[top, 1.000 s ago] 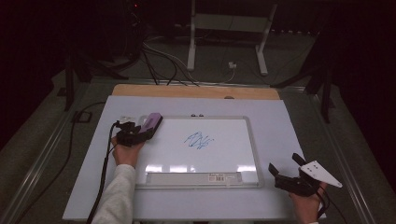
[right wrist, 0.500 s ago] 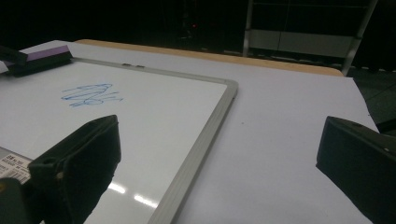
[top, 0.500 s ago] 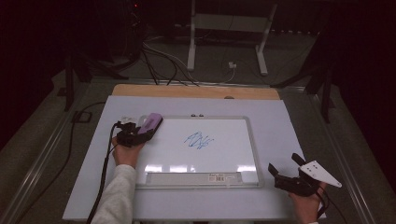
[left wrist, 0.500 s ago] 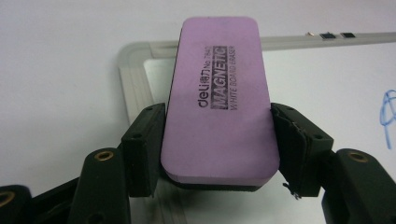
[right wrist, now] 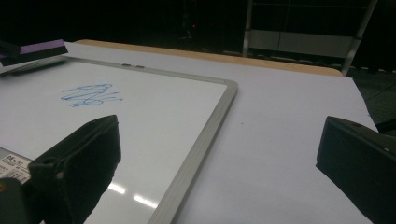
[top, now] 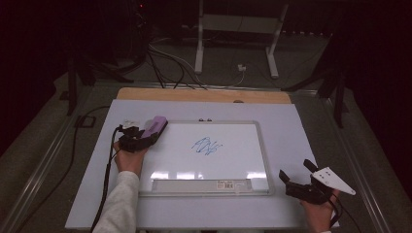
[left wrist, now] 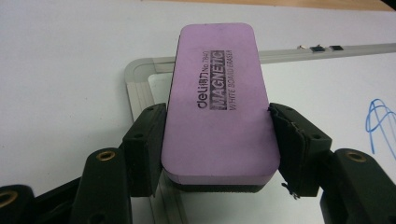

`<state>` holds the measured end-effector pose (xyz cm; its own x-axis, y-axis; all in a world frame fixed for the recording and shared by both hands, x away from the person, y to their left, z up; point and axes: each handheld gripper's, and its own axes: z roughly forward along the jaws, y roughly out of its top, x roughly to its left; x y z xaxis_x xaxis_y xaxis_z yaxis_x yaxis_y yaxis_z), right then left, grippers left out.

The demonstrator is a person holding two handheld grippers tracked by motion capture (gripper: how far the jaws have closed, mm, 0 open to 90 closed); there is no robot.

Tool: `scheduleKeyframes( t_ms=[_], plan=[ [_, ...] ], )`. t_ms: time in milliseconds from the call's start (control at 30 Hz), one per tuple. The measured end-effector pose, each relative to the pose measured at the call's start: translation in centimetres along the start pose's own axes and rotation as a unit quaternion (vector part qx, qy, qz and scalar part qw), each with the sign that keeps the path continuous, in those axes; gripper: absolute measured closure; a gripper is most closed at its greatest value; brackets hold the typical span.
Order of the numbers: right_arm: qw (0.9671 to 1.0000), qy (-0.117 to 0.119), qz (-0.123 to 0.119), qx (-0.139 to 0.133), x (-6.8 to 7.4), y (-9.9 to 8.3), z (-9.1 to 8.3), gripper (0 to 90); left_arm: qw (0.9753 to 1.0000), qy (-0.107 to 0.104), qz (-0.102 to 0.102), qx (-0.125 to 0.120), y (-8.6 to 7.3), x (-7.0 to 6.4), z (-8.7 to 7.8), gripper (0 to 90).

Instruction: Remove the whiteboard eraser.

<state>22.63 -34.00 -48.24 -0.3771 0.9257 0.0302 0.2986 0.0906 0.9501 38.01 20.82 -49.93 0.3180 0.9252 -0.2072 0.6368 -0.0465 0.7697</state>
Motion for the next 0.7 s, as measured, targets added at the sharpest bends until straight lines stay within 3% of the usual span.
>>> scheduleKeyframes(
  t_ms=[700],
  plan=[
    [1.0000, -0.001, 0.000, -0.001, 0.0, 0.0, -0.1, 0.2, 0.9991, -0.017, 0.028, -0.026, 0.6, -2.3, -1.5, 41.6]
  ],
)
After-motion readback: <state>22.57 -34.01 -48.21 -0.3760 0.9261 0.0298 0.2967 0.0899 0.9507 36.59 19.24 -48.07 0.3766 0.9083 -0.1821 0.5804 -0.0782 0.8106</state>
